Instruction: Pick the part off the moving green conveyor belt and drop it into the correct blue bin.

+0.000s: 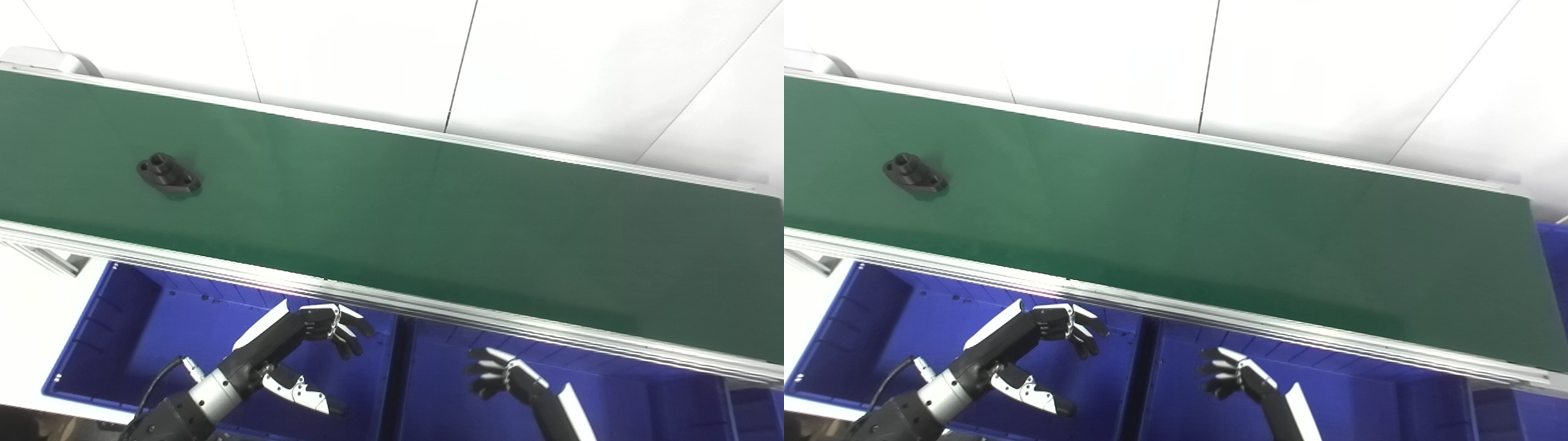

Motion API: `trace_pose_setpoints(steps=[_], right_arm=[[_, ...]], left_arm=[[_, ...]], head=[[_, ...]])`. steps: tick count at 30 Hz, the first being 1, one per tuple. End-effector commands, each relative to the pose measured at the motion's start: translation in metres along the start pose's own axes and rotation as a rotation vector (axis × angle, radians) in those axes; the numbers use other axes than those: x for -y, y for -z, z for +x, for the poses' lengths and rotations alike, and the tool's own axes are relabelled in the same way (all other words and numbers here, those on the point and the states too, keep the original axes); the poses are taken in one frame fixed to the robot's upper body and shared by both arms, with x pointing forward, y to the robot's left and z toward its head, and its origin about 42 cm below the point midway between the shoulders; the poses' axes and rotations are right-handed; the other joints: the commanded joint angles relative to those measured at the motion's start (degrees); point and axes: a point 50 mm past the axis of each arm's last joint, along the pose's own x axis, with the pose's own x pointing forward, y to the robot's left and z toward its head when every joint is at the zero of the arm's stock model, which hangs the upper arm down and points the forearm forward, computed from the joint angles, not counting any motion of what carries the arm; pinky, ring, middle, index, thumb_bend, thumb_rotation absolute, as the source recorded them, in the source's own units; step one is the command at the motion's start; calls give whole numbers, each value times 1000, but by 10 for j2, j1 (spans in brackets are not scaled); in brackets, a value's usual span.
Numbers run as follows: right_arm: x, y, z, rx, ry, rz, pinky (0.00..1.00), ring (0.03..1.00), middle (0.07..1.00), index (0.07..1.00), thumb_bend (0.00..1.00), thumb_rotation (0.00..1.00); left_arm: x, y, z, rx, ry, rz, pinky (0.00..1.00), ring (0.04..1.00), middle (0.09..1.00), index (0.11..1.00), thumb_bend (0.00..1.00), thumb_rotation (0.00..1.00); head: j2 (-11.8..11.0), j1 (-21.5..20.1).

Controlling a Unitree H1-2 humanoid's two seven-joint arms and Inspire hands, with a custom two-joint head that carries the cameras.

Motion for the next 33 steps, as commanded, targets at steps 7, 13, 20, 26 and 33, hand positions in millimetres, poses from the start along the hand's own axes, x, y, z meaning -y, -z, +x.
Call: trace_pose_setpoints(steps=[7, 13, 20, 26, 33], right_arm=[[22, -55, 0, 180, 40, -26, 536, 607, 710, 737, 779, 279], [45, -86, 9, 192, 64, -120, 510, 580, 694, 763, 783, 296], [79, -113, 29, 178, 56, -378, 540, 625, 733, 790, 733, 343], [95, -118, 61, 218, 100, -602, 597, 660, 742, 812, 679, 303], [95, -116, 103, 230, 100, -751, 607, 686, 740, 802, 684, 191]], left_arm=[[-1, -6, 6, 48, 2, 16, 511, 594, 711, 677, 783, 153], [-2, -6, 9, 53, 0, 30, 510, 593, 711, 682, 774, 156], [1, -5, 13, 59, -3, 24, 506, 589, 704, 680, 775, 154], [4, -2, 15, 55, -2, 11, 509, 593, 709, 681, 782, 159], [7, 2, 17, 57, 7, 2, 508, 591, 709, 676, 784, 155]], head=[[0, 1], [-2, -3], [-1, -5], [-2, -10], [-3, -14]])
